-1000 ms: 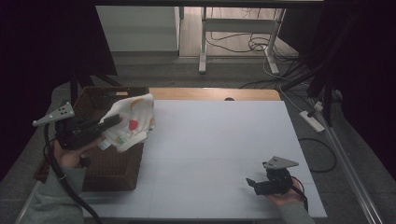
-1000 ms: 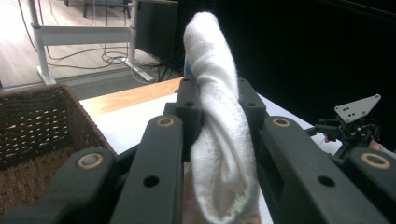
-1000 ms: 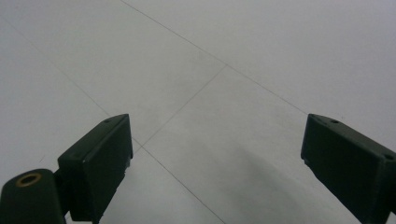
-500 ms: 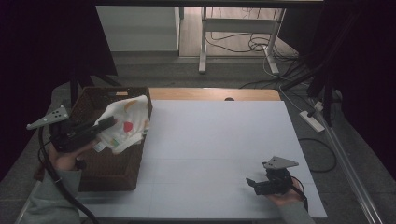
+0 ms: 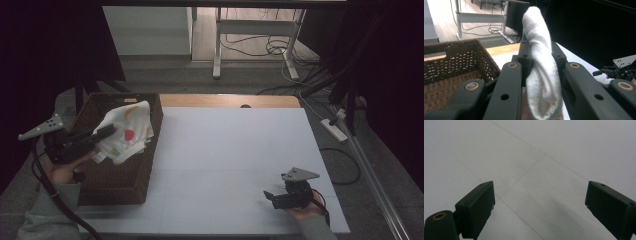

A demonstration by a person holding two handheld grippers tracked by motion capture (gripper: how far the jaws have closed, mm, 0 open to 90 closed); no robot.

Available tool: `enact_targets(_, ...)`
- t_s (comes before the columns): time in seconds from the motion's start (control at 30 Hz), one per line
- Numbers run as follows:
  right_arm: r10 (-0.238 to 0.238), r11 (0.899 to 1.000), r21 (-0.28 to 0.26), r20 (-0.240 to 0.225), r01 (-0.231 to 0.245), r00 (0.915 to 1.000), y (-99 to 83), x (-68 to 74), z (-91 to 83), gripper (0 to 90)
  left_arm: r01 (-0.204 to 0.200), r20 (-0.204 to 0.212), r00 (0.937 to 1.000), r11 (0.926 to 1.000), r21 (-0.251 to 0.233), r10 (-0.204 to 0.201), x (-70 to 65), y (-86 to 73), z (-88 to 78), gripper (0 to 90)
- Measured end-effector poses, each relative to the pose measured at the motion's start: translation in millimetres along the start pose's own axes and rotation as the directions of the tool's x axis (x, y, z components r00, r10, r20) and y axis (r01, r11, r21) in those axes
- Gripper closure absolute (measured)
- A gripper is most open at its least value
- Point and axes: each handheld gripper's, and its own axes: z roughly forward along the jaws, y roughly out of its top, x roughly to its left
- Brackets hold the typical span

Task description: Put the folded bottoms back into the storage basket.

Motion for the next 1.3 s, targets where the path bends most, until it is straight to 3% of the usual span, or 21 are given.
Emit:
enact_targets(0.9,0.0,1.0,0.005,0.006,0.0,1.0,0.3,-0.1,0.6,9.6,0.03,-0.089,0.9955,0.9995,-0.01,-0.031,22.8,-3.9,-33.6,75.7)
enact_targets(1.3,-0.001,1.0,0.006,0.006,0.001,1.0,0.5,0.0,0.7,9.6,0.059,-0.104,0.993,0.9976,0.035,-0.055,32.9,-18.9,-28.2,75.7)
